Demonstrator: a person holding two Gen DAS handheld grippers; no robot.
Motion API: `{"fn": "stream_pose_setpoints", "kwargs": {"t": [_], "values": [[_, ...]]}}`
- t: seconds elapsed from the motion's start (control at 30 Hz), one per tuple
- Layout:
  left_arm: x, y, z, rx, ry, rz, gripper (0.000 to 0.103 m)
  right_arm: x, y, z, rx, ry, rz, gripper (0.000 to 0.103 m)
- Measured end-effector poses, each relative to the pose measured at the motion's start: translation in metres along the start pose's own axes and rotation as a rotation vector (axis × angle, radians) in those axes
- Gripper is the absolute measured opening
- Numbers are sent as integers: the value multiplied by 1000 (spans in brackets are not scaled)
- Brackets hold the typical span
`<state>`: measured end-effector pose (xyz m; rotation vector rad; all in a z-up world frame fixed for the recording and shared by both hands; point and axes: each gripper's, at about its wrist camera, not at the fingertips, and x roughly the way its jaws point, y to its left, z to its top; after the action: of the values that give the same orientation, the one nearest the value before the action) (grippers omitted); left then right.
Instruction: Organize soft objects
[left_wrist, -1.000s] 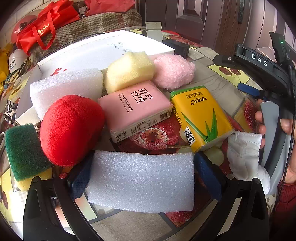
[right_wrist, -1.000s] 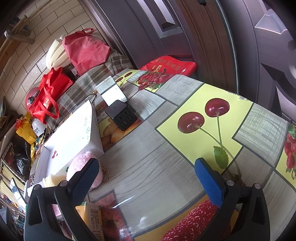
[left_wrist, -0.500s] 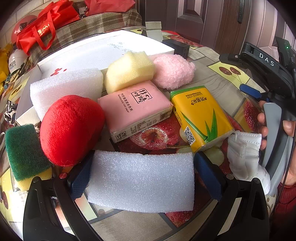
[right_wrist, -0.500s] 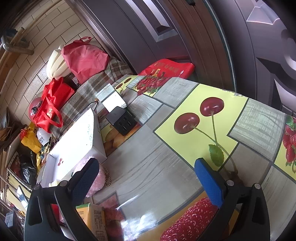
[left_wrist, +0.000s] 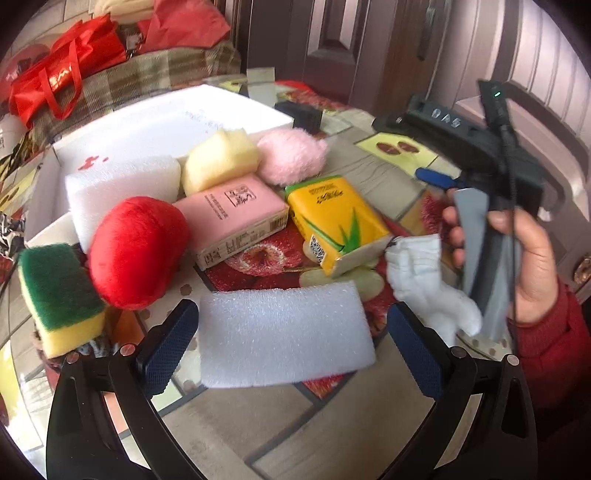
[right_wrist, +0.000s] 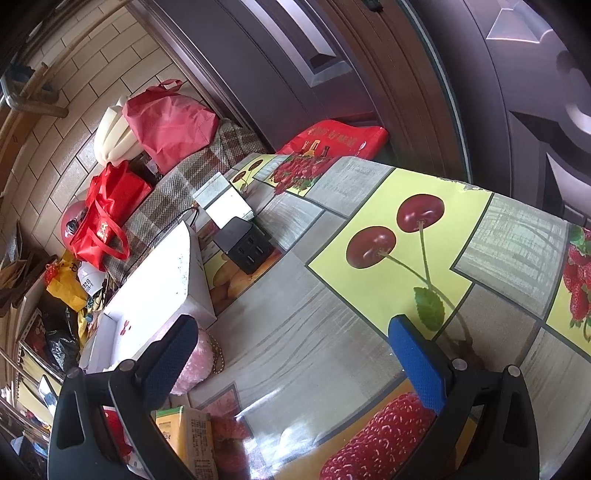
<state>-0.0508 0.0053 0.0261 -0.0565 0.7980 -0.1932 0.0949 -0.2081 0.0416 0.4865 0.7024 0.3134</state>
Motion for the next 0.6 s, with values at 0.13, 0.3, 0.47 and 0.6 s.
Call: {"fn": "stream_pose_setpoints", "kwargs": {"t": [0.13, 0.3, 0.47, 0.6], "values": [[-57, 22, -2, -62, -164, 6, 103, -5, 1, 1, -11, -7, 12, 103], [-103, 82, -9, -161, -284, 84, 103, -34, 24, 1, -243, 28, 87, 103], [-92, 110, -7, -125, -226, 149, 103, -63, 51, -32, -590, 184, 163, 103], [-70, 102, -6, -49, -164, 155, 100, -63, 59, -71, -742, 291, 165, 103]]}}
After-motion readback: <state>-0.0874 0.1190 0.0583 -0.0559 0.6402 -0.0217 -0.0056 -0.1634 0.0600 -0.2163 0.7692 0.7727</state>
